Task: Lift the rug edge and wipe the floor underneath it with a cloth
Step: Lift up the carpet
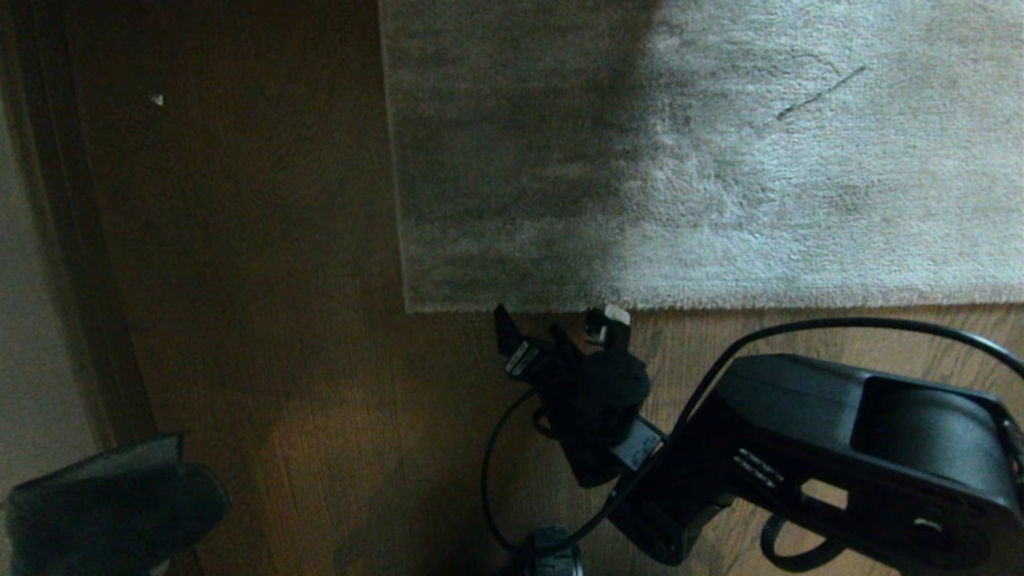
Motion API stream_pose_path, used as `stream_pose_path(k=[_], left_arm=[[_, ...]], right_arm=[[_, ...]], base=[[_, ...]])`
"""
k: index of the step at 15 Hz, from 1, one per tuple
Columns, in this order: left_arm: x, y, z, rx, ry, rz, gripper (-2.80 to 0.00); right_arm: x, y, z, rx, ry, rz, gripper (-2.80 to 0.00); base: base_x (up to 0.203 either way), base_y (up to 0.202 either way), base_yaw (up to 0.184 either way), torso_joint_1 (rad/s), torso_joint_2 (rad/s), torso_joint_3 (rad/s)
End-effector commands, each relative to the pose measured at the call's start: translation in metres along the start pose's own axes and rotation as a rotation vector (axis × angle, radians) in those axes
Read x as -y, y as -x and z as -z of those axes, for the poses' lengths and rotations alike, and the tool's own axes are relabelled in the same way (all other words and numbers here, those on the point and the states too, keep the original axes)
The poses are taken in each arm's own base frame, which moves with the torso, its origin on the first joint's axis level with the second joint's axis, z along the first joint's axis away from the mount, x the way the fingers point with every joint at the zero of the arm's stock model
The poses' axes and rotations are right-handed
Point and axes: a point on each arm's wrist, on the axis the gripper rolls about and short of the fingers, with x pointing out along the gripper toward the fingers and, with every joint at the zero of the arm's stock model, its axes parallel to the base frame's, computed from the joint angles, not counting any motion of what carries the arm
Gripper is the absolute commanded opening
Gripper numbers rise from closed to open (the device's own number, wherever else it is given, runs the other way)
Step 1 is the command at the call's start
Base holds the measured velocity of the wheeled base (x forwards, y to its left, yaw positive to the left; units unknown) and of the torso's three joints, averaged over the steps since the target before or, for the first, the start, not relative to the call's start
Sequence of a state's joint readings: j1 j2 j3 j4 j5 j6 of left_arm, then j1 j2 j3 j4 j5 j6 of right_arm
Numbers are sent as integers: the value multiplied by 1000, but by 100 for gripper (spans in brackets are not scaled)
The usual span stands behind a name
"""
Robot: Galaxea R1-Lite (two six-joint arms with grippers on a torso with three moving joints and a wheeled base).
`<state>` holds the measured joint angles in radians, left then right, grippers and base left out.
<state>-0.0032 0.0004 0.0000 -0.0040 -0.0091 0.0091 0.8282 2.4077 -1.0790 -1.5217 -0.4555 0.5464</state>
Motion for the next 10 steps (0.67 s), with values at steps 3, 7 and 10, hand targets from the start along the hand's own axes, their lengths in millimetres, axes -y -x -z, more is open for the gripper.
stream_pose_path(k=[3, 7, 10], left_arm=[[0, 0, 0, 1, 0, 0, -280], [0, 0, 0, 1, 0, 0, -280], [0, 0, 0, 1, 0, 0, -280]], right_arm=[[12, -10, -14, 72, -19, 12, 0], [16, -21, -27, 123, -15, 15, 0], [13, -22, -30, 132, -14, 6, 0]], base=[[0, 0, 0, 0, 0, 0], [0, 0, 0, 0, 0, 0], [0, 0, 0, 0, 0, 0]])
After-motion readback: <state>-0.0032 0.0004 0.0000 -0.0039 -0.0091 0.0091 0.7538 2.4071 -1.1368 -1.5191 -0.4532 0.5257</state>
